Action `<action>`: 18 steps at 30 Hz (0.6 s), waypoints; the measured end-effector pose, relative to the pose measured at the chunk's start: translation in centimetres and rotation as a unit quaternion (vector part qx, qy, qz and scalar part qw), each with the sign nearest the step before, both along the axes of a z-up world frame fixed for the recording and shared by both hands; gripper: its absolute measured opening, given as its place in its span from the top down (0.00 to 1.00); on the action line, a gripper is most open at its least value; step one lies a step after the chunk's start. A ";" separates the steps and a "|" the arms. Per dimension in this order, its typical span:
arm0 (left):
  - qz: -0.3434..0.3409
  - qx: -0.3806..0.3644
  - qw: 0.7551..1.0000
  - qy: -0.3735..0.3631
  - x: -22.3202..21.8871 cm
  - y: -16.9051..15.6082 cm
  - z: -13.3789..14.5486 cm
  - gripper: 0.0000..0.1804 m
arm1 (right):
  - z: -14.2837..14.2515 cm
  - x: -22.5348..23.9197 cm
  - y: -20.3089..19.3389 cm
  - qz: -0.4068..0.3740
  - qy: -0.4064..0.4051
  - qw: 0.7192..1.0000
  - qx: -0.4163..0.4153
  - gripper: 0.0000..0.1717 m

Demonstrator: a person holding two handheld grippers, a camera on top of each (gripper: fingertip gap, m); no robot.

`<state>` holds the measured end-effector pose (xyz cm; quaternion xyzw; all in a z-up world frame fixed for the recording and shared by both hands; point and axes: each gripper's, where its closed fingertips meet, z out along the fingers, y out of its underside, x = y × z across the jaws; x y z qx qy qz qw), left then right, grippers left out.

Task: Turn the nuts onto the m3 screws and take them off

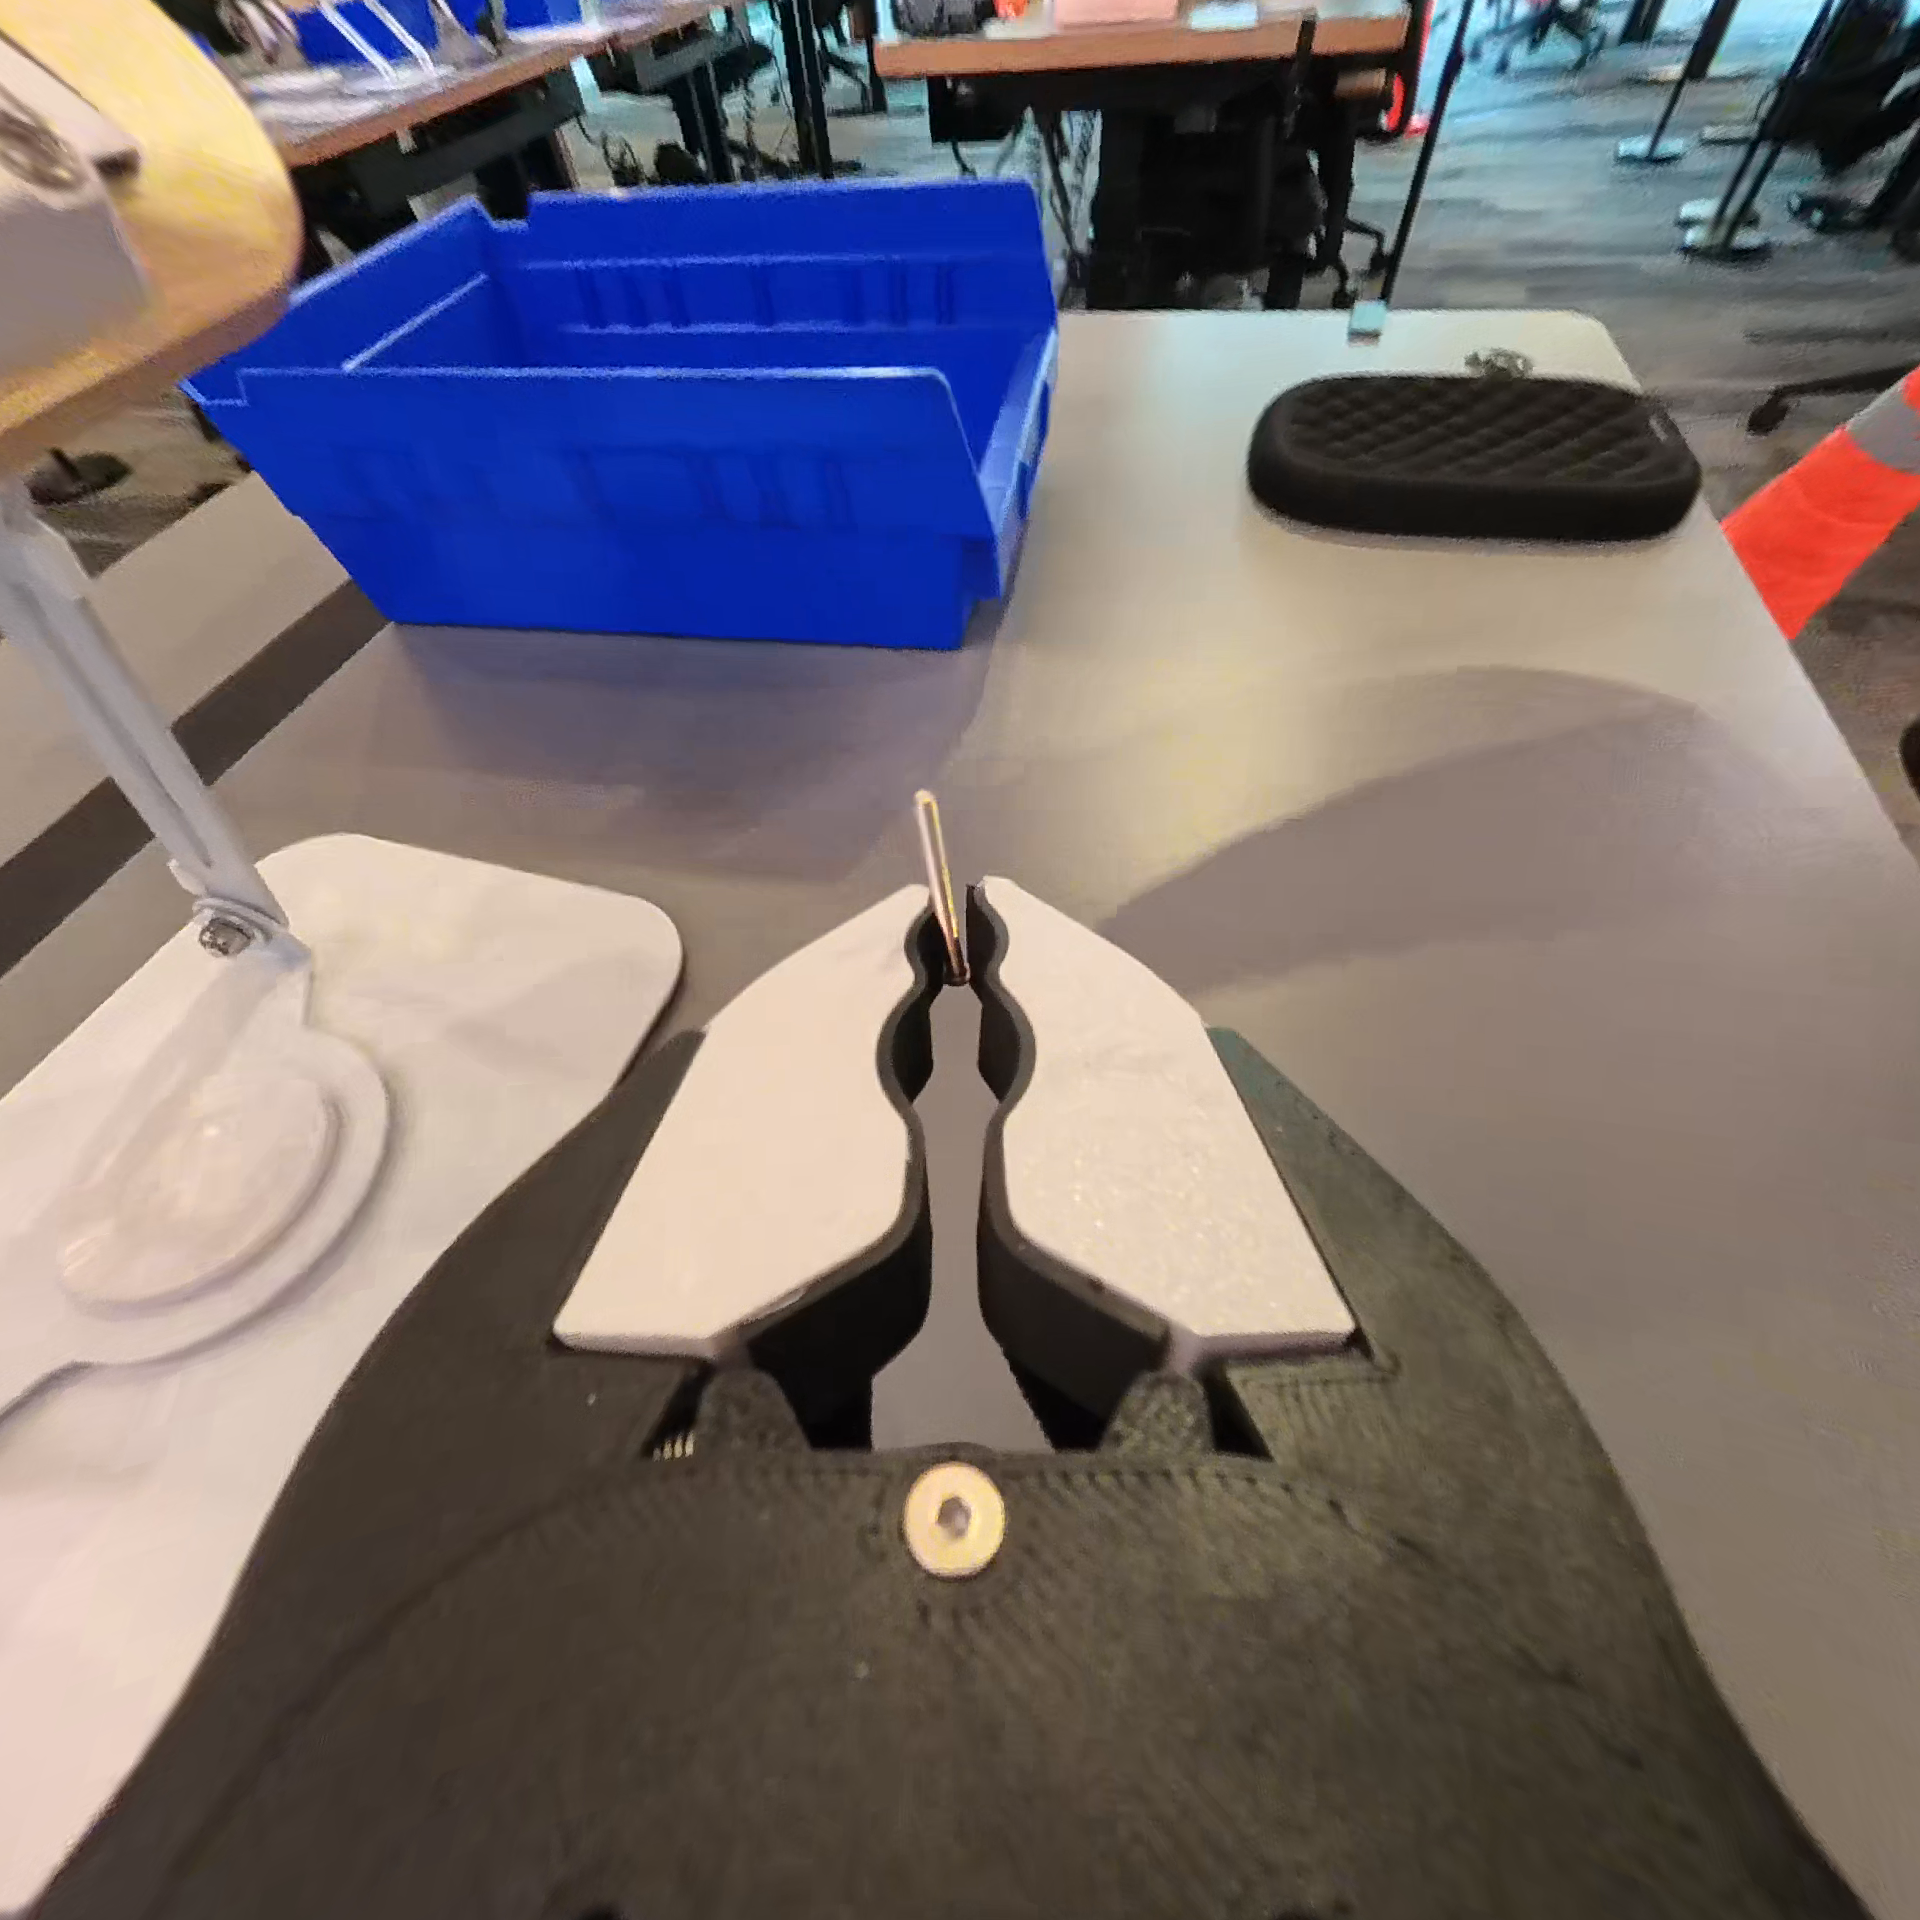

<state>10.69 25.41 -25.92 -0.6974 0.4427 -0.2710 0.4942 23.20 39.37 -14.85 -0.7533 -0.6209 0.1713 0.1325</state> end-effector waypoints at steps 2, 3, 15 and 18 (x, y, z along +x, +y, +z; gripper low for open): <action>0.000 -0.005 1.000 0.013 -0.2 -0.9 0.0 0.98 | -1.4 -1.3 -4.7 0.023 0.014 1.000 -0.005 0.97; -0.004 -0.011 1.000 0.016 -0.1 -1.6 -0.1 0.98 | -2.2 -2.0 -6.8 0.035 0.020 0.999 -0.008 0.97; 0.002 -0.004 0.999 0.054 0.0 -4.6 -2.2 0.98 | -7.6 -11.0 -19.6 0.140 0.126 0.982 0.000 0.97; 0.013 0.022 0.996 0.086 -0.2 -4.0 -2.7 0.98 | -7.2 -11.9 -20.0 0.151 0.146 0.977 0.027 0.97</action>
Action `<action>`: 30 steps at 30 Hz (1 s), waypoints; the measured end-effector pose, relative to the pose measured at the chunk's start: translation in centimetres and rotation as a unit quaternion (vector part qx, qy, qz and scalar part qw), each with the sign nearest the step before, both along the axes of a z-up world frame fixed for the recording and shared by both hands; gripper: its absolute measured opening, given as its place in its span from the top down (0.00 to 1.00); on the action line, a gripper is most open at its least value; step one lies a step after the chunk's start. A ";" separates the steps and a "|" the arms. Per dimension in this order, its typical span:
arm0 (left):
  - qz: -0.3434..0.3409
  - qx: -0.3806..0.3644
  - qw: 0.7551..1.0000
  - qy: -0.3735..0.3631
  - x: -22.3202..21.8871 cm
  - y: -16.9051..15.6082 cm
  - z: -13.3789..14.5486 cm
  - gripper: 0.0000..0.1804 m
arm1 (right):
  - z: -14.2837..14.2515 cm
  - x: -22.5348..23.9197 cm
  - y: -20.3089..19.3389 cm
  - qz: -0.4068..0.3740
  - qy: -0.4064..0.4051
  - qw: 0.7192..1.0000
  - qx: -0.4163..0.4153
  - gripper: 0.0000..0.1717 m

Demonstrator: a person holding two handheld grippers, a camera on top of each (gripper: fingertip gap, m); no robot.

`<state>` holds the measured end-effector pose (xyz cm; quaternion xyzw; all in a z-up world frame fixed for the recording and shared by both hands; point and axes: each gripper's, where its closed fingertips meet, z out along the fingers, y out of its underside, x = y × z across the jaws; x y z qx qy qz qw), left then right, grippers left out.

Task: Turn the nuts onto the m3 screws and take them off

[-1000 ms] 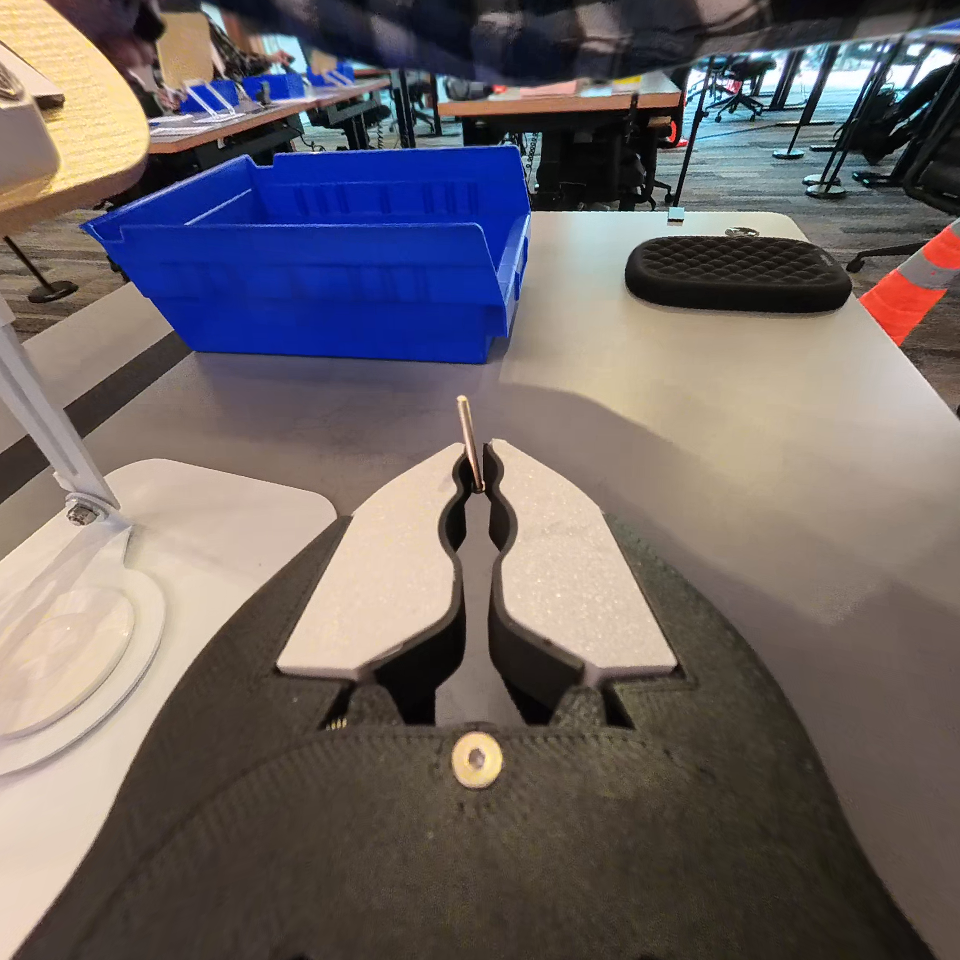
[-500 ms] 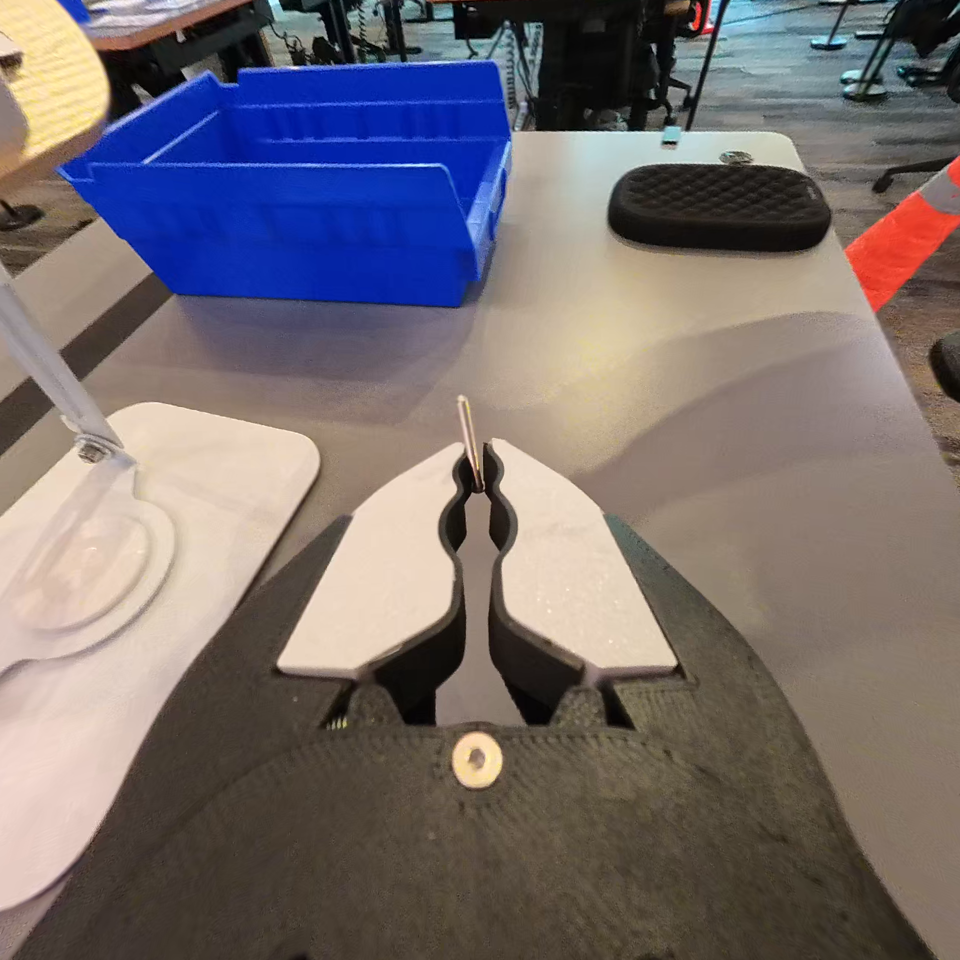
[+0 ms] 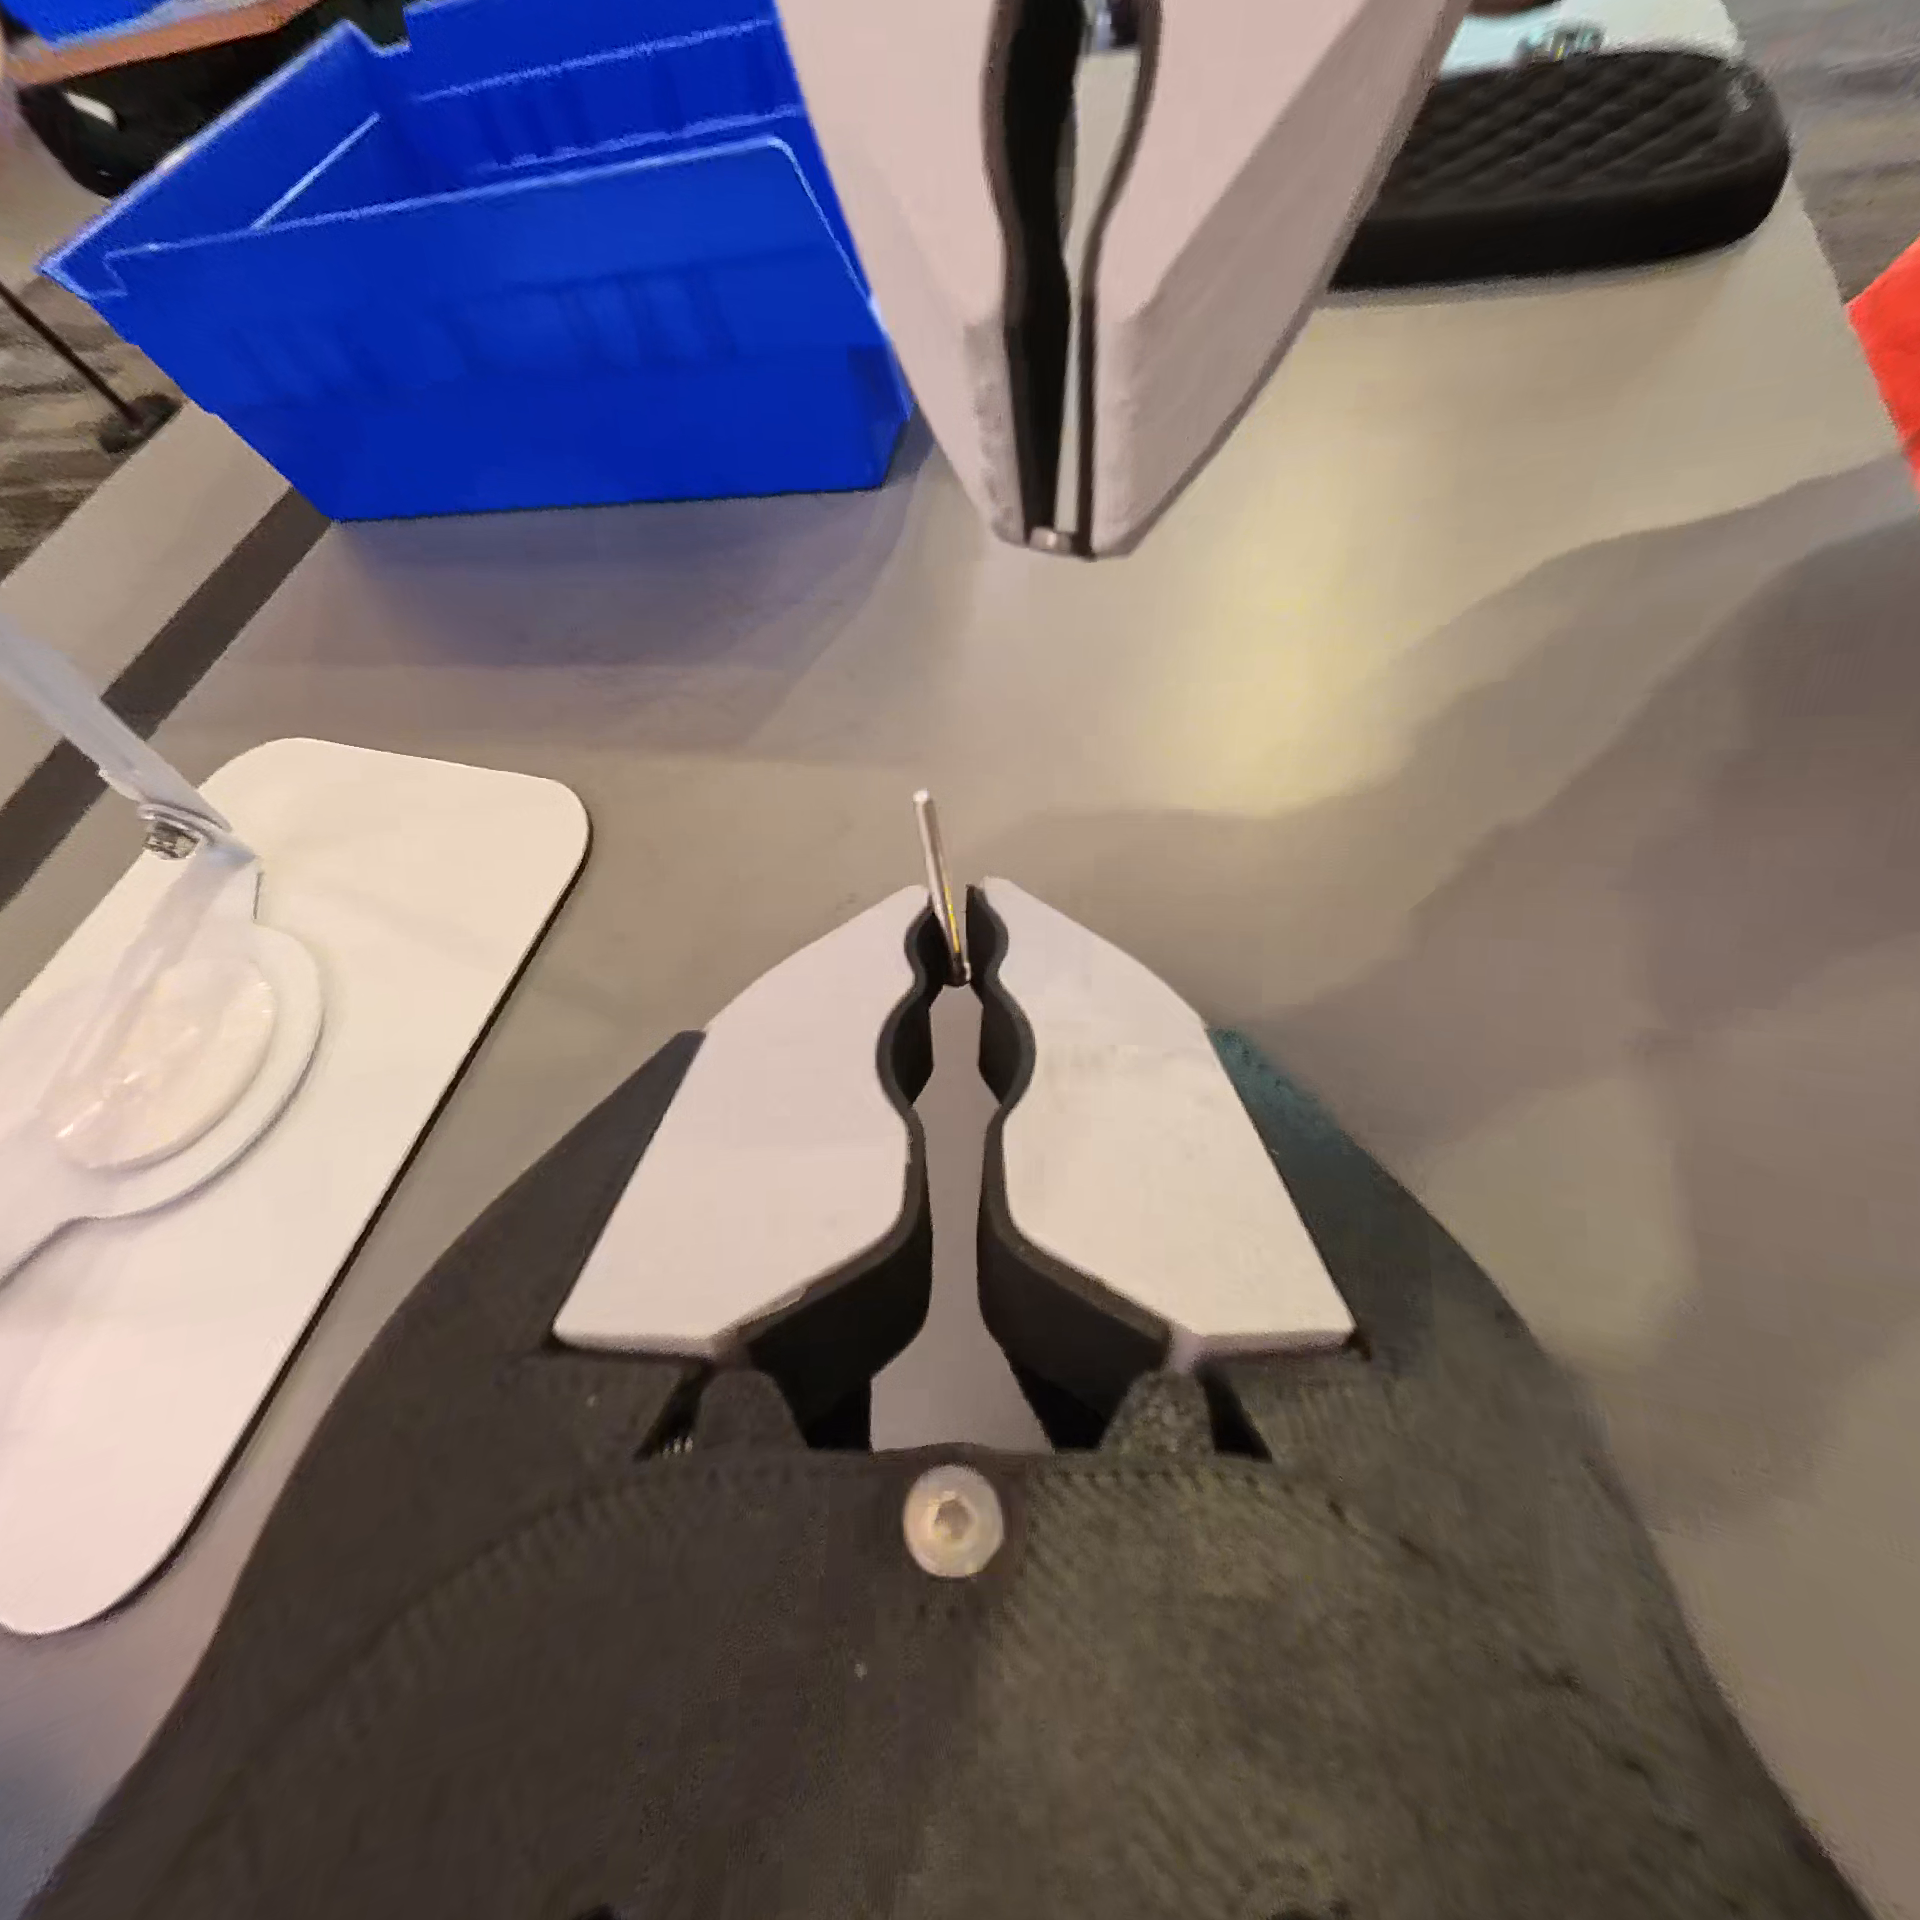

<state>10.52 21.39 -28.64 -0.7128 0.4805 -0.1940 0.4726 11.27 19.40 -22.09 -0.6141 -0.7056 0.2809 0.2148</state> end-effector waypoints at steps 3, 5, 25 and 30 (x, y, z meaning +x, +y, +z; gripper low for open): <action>-0.010 -0.004 1.000 -0.001 0.5 -0.3 -0.2 0.98 | 0.1 -0.5 -0.3 0.010 0.002 1.000 0.018 0.97; -0.013 -0.001 1.000 0.011 0.7 -0.3 -0.5 0.98 | -0.3 -0.6 -0.1 0.014 -0.014 0.999 0.037 0.97; -0.011 0.024 0.998 0.059 0.8 0.1 -1.6 0.98 | -3.9 -0.6 0.7 0.036 -0.062 0.996 0.050 0.97; -0.012 0.027 0.997 0.067 0.9 0.2 -1.7 0.98 | -4.0 -0.7 0.7 0.040 -0.058 0.996 0.048 0.97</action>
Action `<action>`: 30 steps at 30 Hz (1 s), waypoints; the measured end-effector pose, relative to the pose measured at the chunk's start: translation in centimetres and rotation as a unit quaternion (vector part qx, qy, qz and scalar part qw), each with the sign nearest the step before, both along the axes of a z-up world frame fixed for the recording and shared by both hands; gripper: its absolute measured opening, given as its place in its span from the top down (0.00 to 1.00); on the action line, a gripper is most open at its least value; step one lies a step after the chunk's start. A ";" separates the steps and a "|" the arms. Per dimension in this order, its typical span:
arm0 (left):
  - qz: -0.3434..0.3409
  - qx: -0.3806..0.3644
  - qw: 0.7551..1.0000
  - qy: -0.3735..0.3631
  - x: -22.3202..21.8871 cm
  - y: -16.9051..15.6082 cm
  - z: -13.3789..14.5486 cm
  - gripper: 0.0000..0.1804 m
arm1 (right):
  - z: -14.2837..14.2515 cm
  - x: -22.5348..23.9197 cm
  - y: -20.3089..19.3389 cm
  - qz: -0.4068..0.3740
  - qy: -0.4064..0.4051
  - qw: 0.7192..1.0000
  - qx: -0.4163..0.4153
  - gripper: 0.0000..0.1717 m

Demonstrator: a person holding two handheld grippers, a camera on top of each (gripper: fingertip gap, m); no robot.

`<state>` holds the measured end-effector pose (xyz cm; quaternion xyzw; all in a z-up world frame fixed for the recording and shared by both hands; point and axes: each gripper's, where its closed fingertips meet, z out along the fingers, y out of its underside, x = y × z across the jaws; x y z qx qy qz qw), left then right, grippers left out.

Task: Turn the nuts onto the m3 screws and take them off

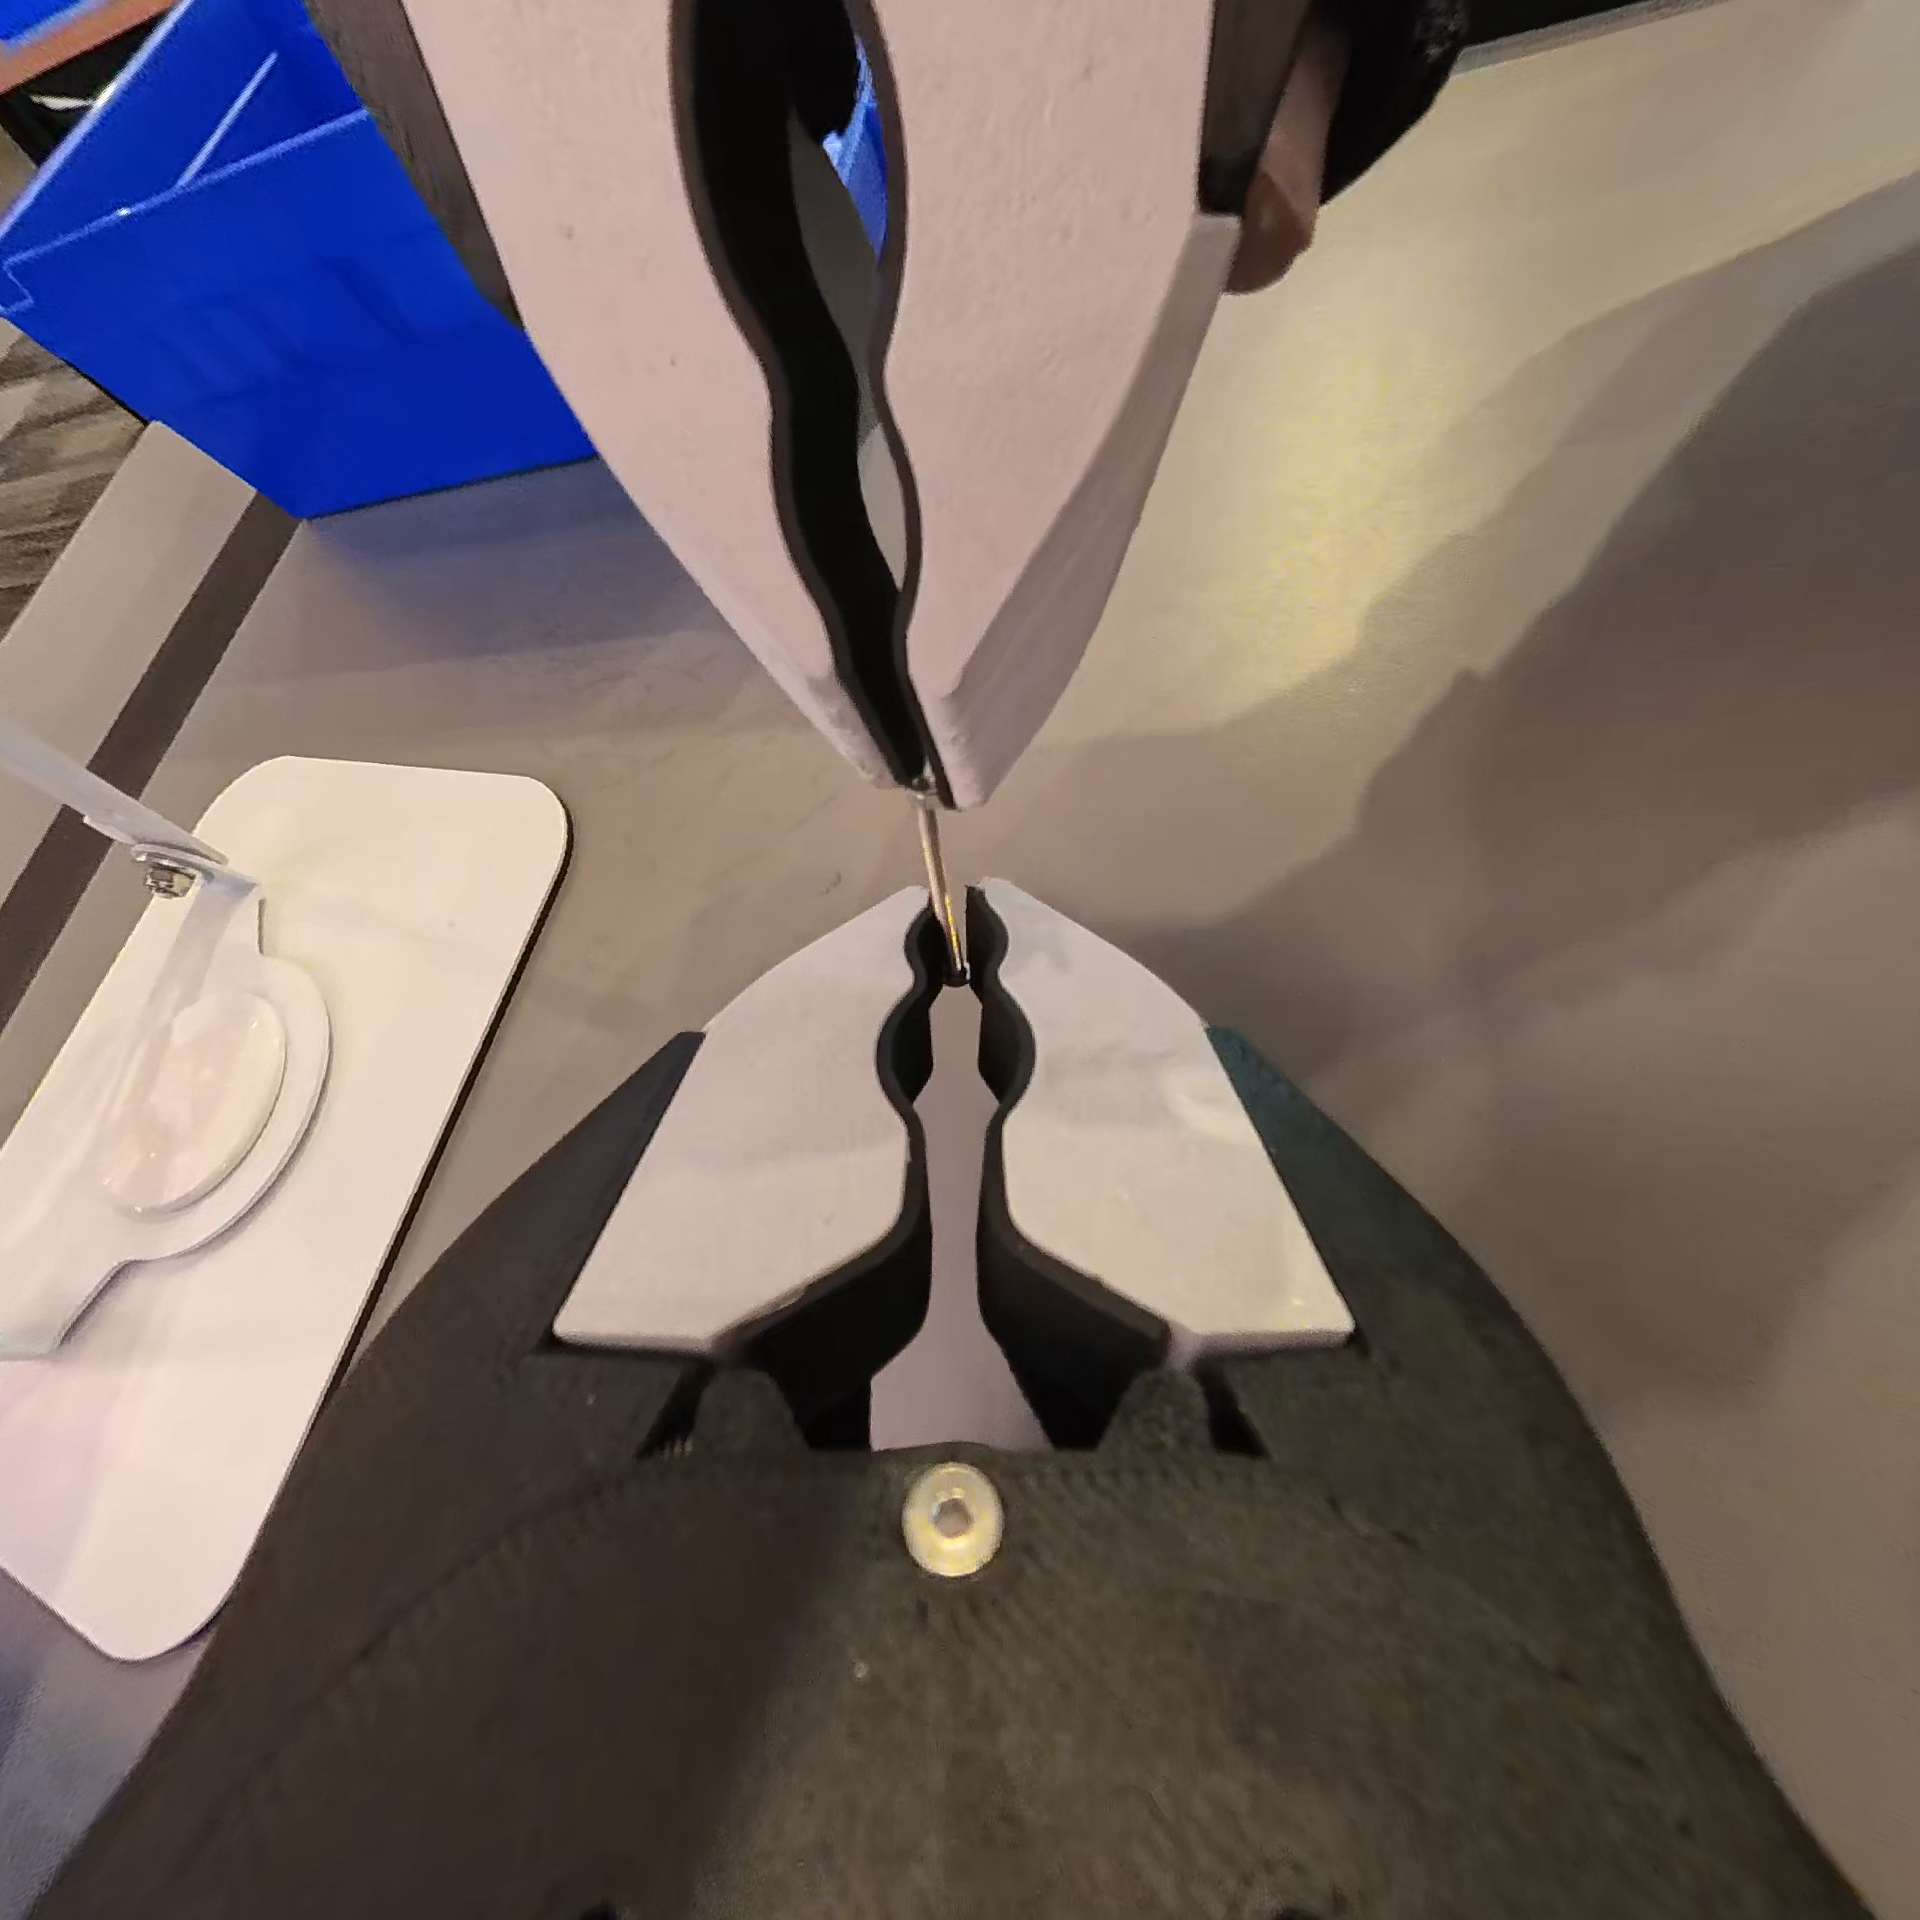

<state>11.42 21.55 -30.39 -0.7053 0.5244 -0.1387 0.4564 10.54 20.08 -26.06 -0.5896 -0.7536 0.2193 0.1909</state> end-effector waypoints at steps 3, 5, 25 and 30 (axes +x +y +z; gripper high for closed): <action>0.001 -0.001 1.000 0.005 0.0 0.0 -0.2 0.98 | -0.1 -0.1 0.0 0.001 0.000 1.000 0.000 0.97; 0.002 0.002 1.000 0.006 0.0 0.1 -0.1 0.98 | -0.2 -0.1 -0.1 0.002 0.000 1.000 0.002 0.97; -0.002 0.005 1.000 0.013 0.2 -0.1 -0.1 0.98 | -0.5 0.0 0.0 0.003 -0.013 1.000 0.020 0.97; -0.001 0.011 1.000 0.022 0.2 -0.1 -0.2 0.98 | -0.6 0.1 0.0 0.008 -0.024 0.999 0.029 0.97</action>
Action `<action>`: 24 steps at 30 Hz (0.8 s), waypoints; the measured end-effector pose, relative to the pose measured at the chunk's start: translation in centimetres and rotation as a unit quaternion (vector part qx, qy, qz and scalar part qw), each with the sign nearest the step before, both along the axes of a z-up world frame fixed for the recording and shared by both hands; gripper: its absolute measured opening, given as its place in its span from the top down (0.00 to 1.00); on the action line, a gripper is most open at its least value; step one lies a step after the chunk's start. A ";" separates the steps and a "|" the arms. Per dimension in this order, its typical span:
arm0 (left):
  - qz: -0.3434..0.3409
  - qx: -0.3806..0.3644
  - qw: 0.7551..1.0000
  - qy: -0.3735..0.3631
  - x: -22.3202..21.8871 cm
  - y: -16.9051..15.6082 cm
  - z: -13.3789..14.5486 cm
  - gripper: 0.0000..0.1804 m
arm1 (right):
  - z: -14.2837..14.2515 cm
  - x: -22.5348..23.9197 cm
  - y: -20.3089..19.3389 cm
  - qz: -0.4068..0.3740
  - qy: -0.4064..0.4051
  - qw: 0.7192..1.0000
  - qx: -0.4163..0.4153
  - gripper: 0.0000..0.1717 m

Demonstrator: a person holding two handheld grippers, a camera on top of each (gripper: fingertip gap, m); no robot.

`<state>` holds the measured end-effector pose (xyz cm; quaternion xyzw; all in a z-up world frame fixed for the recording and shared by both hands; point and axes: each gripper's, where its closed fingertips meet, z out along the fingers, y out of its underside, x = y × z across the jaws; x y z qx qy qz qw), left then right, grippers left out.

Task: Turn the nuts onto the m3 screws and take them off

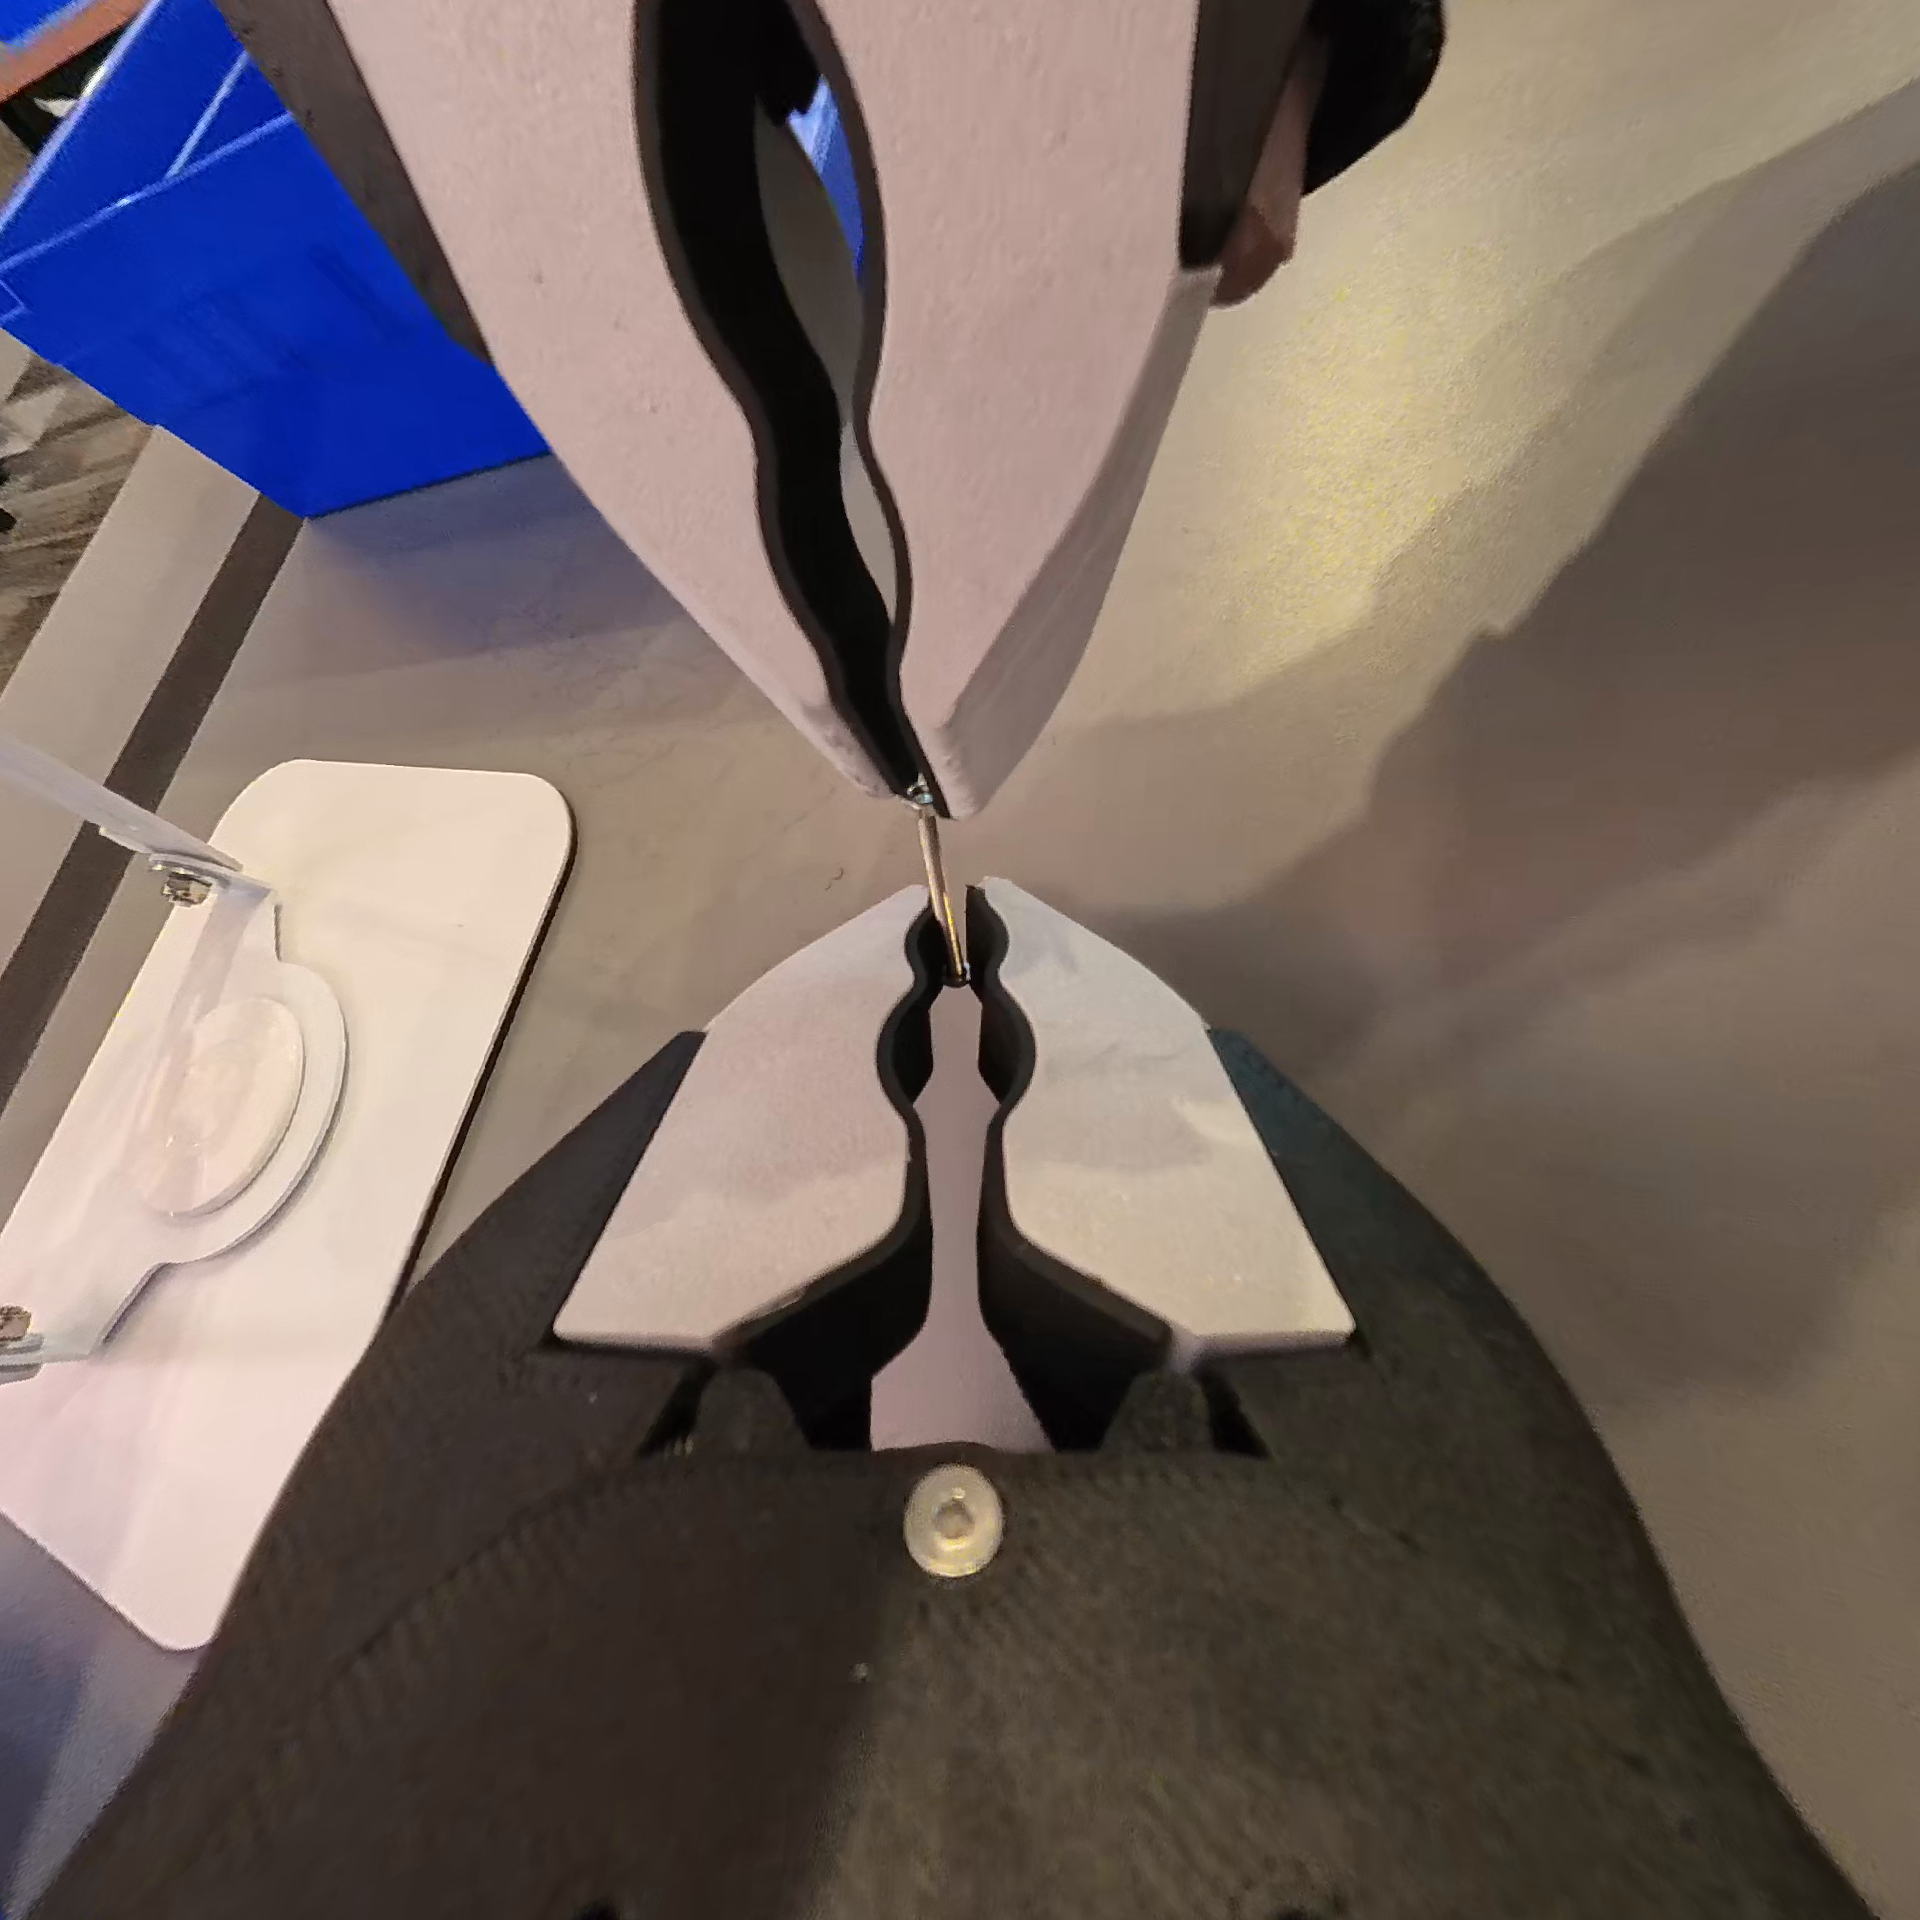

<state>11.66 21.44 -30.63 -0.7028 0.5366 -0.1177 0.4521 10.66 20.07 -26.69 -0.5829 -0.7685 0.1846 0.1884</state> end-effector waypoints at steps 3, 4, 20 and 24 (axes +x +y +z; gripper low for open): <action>0.001 0.005 1.000 0.006 0.0 0.0 0.0 0.98 | -0.1 0.0 0.0 0.007 -0.011 1.000 0.011 0.97; 0.003 0.007 1.000 0.009 0.0 0.1 -0.1 0.98 | -0.1 0.1 0.1 0.008 -0.014 1.000 0.013 0.97; 0.024 0.034 0.998 0.048 -0.2 0.4 -0.4 0.98 | -0.5 0.1 0.1 -0.064 0.000 0.998 -0.008 0.97; 0.024 0.034 0.998 0.048 -0.3 0.4 -0.4 0.98 | -0.6 0.2 0.2 -0.071 0.004 0.997 -0.009 0.97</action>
